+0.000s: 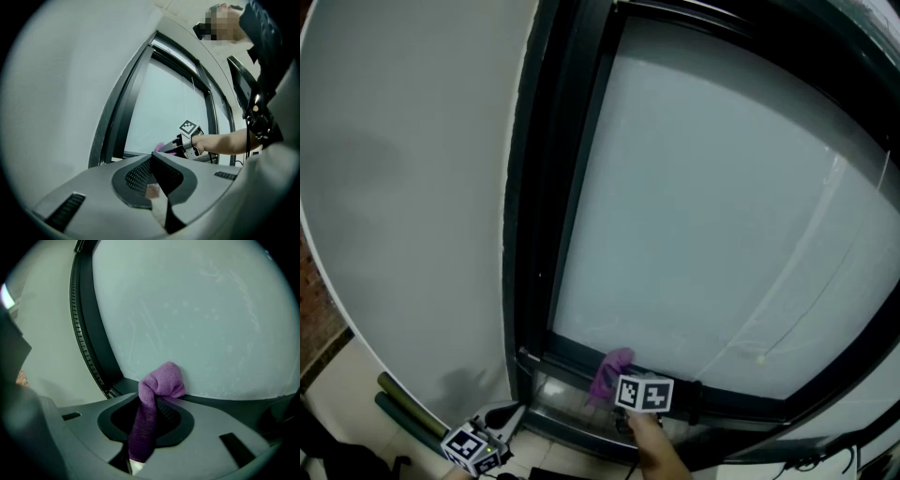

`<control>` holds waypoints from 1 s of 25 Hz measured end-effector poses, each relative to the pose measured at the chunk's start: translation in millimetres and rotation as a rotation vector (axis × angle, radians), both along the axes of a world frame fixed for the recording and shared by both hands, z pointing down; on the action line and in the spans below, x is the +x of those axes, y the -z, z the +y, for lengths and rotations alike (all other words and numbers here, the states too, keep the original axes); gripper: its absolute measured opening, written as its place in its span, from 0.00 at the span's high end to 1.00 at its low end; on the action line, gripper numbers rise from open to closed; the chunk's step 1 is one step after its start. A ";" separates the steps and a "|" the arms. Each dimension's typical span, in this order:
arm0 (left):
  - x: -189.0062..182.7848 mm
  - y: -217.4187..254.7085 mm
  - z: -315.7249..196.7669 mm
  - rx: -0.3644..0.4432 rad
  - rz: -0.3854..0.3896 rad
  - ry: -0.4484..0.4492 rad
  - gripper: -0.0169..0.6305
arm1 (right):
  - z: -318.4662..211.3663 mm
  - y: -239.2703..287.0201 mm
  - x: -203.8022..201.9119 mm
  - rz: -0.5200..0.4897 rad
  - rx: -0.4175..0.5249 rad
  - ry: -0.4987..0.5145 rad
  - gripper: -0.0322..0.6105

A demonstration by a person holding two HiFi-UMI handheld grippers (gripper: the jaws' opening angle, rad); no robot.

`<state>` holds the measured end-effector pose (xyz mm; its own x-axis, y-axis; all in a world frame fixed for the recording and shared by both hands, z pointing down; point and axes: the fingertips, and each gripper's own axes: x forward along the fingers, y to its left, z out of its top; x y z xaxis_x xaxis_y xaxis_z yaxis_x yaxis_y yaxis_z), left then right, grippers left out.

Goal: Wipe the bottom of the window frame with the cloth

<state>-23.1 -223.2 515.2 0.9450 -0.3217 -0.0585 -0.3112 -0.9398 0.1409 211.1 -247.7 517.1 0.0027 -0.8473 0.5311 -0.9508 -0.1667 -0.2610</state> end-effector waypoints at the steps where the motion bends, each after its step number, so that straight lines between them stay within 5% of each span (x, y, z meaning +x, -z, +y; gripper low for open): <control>1: -2.9 -0.6 -0.8 -0.002 0.000 0.008 0.97 | -2.7 -0.2 -2.5 -0.001 0.001 0.006 0.81; 25: -57.2 -12.7 -6.3 -0.026 0.002 0.192 0.97 | -57.8 -1.7 -49.4 0.074 -0.062 0.208 0.81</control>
